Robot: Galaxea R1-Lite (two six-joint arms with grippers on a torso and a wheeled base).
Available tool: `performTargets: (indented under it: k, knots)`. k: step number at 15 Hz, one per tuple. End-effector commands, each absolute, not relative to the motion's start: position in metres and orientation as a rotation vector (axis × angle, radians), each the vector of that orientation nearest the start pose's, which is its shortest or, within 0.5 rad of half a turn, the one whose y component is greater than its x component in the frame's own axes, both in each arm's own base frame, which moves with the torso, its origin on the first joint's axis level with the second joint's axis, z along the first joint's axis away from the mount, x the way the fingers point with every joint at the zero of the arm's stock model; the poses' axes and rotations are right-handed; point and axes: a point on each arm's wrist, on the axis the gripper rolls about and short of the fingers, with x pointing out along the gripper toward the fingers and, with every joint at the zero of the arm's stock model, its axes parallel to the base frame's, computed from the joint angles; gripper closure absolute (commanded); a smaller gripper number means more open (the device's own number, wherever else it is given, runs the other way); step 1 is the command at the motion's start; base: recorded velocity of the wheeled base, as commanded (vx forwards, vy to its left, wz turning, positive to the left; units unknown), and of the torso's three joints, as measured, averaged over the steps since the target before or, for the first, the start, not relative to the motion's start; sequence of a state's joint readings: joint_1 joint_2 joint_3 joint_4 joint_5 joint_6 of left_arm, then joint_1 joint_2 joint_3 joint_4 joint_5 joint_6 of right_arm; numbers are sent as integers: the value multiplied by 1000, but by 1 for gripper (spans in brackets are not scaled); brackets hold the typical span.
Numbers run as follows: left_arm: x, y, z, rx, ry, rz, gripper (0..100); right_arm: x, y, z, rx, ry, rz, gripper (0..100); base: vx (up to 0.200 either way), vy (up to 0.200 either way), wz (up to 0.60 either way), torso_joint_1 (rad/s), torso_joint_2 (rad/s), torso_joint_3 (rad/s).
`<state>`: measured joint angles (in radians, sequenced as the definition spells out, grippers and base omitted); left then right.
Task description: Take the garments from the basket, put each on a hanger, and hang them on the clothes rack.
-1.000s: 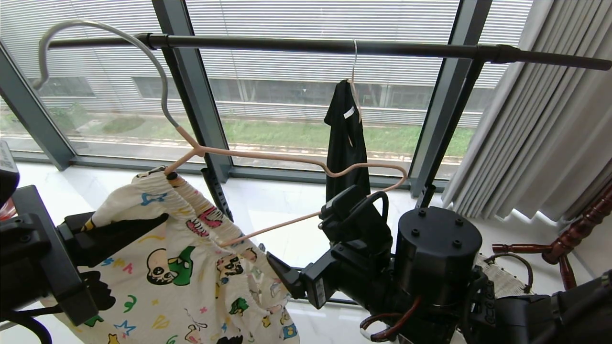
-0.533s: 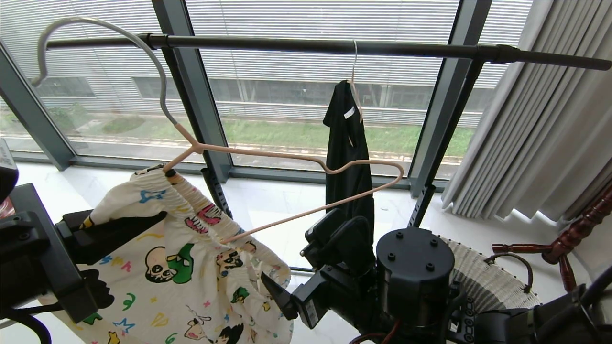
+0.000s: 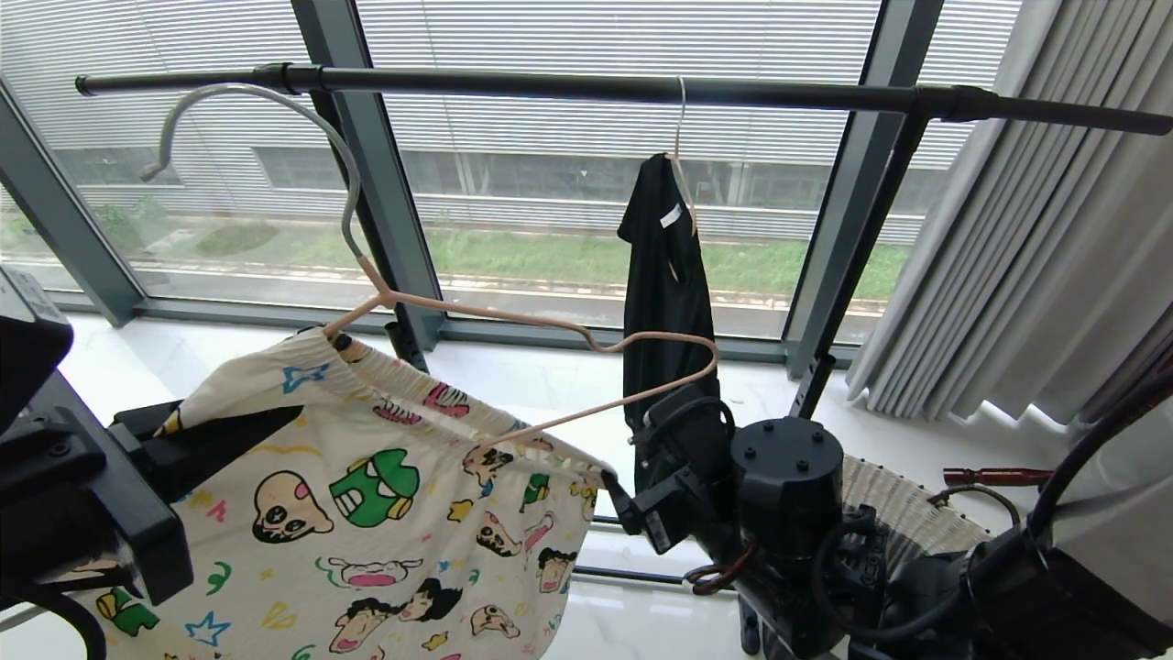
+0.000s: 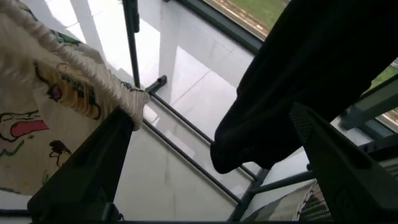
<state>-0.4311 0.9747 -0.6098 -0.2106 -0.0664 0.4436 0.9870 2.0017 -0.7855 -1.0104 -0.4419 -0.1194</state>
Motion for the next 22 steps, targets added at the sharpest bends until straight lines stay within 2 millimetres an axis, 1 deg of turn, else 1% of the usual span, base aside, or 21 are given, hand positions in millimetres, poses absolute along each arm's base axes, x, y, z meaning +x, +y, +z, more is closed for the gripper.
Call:
performTargets:
  k: [1,2,3,4,6,7,9,11,13,15,18,19,20,21,22]
  knots:
    - [115,-54,238,464,60,-506,100,214,278,124,-243,108,508,0,0,0,0,0,0,0]
    - [118,-52,238,465,69,-479,100,220,270,127,-250,104,481,0,0,0,0,0,0,0]
    - [119,-51,238,464,70,-475,100,223,267,128,-247,101,470,0,0,0,0,0,0,0]
    - [118,-50,237,464,73,-466,100,231,257,134,-237,93,436,0,0,0,0,0,0,0]
    - [117,-49,235,464,77,-465,100,239,246,139,-227,86,411,0,0,0,0,0,0,0]
    - [116,-49,235,469,76,-465,100,246,236,147,-225,66,409,0,0,0,0,0,0,0]
    - [113,-48,229,502,81,-480,100,250,224,159,-220,32,429,0,0,0,0,0,0,0]
    - [111,-49,218,542,105,-506,100,251,217,166,-220,11,435,0,0,0,0,0,0,0]
    - [109,-50,209,555,129,-524,100,250,214,171,-215,-1,429,0,0,0,0,0,0,0]
    - [107,-49,196,594,166,-540,100,248,212,177,-209,-18,429,0,0,0,0,0,0,0]
    - [107,-49,185,604,209,-545,100,244,211,184,-208,-37,433,0,0,0,0,0,0,0]
    - [112,-50,183,606,243,-512,100,239,211,189,-216,-52,449,0,0,0,0,0,0,0]
    - [119,-50,181,583,289,-442,100,230,213,195,-217,-65,491,0,0,0,0,0,0,0]
    - [128,-52,180,516,344,-366,100,217,216,203,-226,-73,544,0,0,0,0,0,0,0]
    - [134,-54,180,486,368,-314,100,211,216,206,-233,-71,572,0,0,0,0,0,0,0]
